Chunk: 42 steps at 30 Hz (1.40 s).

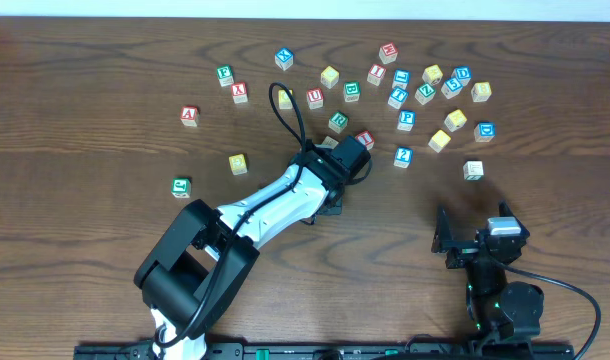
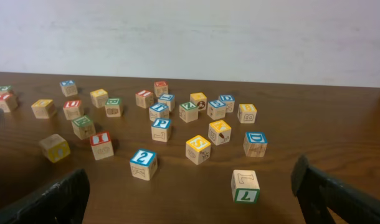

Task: Spell out NEURIPS
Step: 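Lower the red U block to the right of the E block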

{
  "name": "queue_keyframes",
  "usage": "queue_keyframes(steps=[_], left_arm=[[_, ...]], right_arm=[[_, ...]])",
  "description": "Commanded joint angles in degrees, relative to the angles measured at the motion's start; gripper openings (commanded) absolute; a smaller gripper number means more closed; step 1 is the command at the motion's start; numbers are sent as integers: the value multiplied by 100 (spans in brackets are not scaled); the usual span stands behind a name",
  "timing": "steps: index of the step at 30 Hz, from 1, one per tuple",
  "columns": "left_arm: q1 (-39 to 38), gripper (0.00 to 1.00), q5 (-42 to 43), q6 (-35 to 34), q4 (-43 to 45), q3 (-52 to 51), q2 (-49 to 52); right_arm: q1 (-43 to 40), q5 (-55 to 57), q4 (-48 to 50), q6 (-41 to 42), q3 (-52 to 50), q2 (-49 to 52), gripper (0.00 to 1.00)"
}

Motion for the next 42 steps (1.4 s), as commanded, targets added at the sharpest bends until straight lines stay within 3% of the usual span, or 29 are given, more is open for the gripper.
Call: queue_keyframes(steps=[1, 26, 30, 42], left_arm=[[26, 36, -68, 33, -11, -81, -92], [28, 37, -68, 101, 11, -68, -94], [28, 45, -68, 101, 11, -68, -94], [28, 45, -68, 98, 11, -68, -98]], right_arm=[[-48, 4, -26, 81, -7, -24, 99], [-48, 4, -26, 81, -7, -24, 99], [-48, 4, -26, 81, -7, -24, 99], [-48, 4, -26, 81, -7, -24, 99]])
